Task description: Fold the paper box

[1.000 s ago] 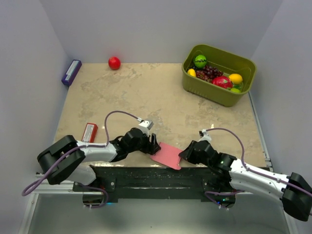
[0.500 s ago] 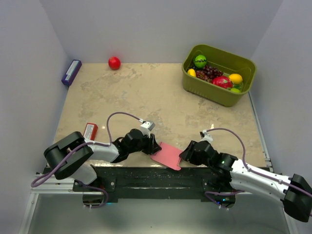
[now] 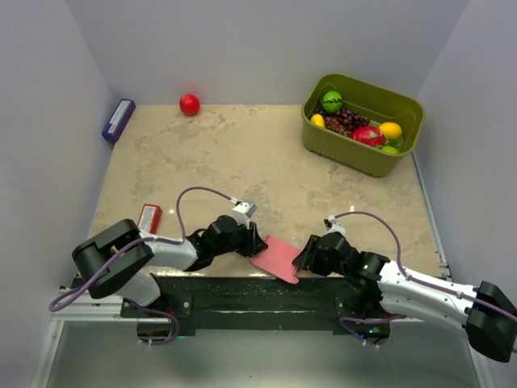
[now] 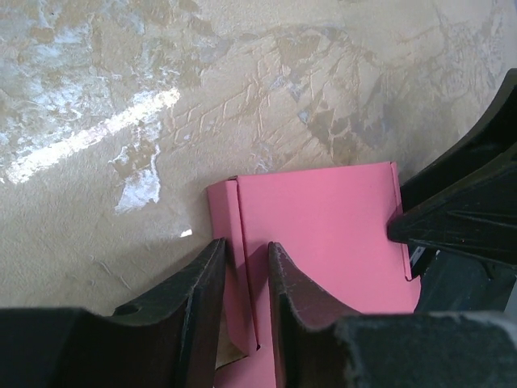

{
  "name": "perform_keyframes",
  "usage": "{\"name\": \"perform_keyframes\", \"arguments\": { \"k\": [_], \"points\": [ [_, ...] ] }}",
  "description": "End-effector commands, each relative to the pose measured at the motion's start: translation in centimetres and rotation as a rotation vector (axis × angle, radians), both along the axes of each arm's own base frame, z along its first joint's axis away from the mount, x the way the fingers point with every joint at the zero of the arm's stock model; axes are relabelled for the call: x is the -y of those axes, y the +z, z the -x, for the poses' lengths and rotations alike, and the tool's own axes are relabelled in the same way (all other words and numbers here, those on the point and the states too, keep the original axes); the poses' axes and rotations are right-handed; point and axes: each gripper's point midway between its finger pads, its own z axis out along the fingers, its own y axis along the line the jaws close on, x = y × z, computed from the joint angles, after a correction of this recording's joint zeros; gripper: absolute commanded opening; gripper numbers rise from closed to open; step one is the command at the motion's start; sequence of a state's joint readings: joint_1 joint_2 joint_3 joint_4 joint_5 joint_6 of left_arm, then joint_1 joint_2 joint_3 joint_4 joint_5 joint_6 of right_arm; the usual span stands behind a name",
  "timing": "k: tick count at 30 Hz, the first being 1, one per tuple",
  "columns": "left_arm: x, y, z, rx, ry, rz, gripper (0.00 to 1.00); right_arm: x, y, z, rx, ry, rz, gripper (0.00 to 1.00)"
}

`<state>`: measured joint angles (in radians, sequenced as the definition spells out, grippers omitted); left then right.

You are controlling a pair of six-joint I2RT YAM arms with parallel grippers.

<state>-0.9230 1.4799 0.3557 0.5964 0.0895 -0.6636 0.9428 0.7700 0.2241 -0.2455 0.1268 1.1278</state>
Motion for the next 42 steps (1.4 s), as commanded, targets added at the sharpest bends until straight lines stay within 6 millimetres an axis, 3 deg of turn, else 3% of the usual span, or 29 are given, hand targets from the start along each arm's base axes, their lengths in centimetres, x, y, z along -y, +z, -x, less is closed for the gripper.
{"name": "perform_keyframes", "arguments": {
  "k": [1,3,4,11,16,19,27,42],
  "points": [
    [-1.4,-1.6,1.0,-0.033,0.014,-0.071,0.32,-1.0,-0.3,0.2,-0.011,0.014,-0.052,0.46],
    [-1.5,-1.1,0.9,-0.022,0.021,-0.057,0.34,-1.0,-0.8,0.5,-0.025,0.0,-0.071,0.44],
    [-1.6,-1.0,0.9,-0.02,0.025,-0.054,0.36,-1.2,-0.7,0.4,-0.021,-0.006,-0.092,0.39],
    [-2.6,2.2,0.9,0.008,0.083,0.021,0.77,-0.4,-1.7,0.9,-0.045,-0.029,-0.093,0.14],
    [-3.3,4.3,1.1,0.005,0.114,0.088,0.89,-0.2,-1.9,1.2,-0.057,-0.041,-0.112,0.04],
    [-3.6,4.3,2.0,-0.032,0.11,0.128,0.91,0.1,-2.3,1.2,-0.058,-0.056,-0.106,0.0],
    [-4.2,3.4,4.1,-0.129,0.112,0.248,0.92,1.4,-3.1,1.3,-0.057,-0.102,-0.083,0.0],
    [-0.4,5.4,3.6,-0.147,0.004,0.343,0.87,2.3,-2.5,1.1,-0.023,-0.108,-0.051,0.0]
  ]
}}
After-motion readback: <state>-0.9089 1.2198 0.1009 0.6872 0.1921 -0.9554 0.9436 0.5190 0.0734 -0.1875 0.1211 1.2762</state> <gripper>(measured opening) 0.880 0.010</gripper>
